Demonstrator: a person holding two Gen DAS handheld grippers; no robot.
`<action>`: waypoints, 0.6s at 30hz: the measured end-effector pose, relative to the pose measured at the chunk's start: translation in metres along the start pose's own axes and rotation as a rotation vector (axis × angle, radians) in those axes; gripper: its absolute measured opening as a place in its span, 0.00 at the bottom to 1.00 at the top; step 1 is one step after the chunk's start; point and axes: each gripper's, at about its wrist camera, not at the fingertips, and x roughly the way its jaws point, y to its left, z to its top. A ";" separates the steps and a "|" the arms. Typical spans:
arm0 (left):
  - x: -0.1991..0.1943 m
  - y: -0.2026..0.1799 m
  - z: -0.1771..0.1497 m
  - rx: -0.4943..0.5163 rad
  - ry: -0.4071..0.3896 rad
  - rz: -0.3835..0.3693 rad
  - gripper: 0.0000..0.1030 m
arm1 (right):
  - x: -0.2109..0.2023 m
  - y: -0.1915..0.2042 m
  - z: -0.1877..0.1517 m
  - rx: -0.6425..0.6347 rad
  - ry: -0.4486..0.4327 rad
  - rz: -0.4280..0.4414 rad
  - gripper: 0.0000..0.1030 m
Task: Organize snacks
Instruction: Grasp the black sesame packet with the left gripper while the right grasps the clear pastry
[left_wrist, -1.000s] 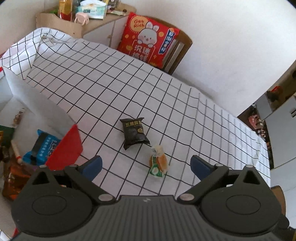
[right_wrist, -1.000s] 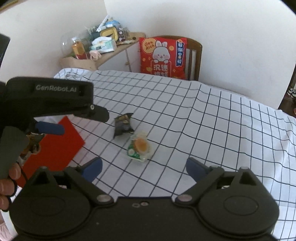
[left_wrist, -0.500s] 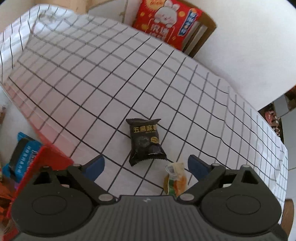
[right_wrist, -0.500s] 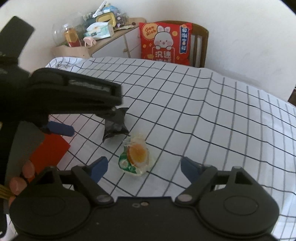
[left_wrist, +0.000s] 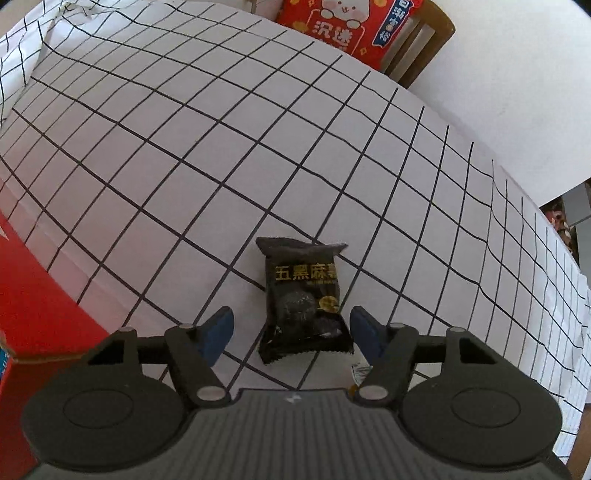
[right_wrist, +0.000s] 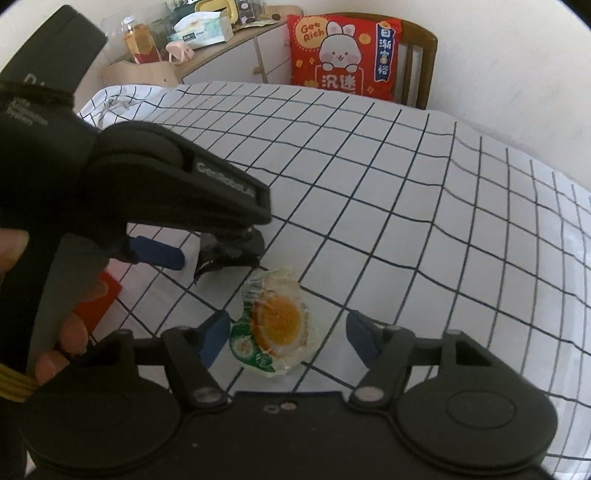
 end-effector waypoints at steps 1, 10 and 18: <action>0.000 -0.002 0.000 0.007 0.000 0.000 0.64 | 0.001 0.001 0.000 0.000 0.001 0.006 0.63; -0.007 0.004 -0.005 -0.001 -0.011 -0.030 0.44 | -0.003 0.008 0.000 -0.016 -0.016 0.005 0.41; -0.017 0.005 -0.014 0.015 -0.025 -0.048 0.41 | -0.017 0.009 -0.003 -0.001 -0.048 -0.014 0.19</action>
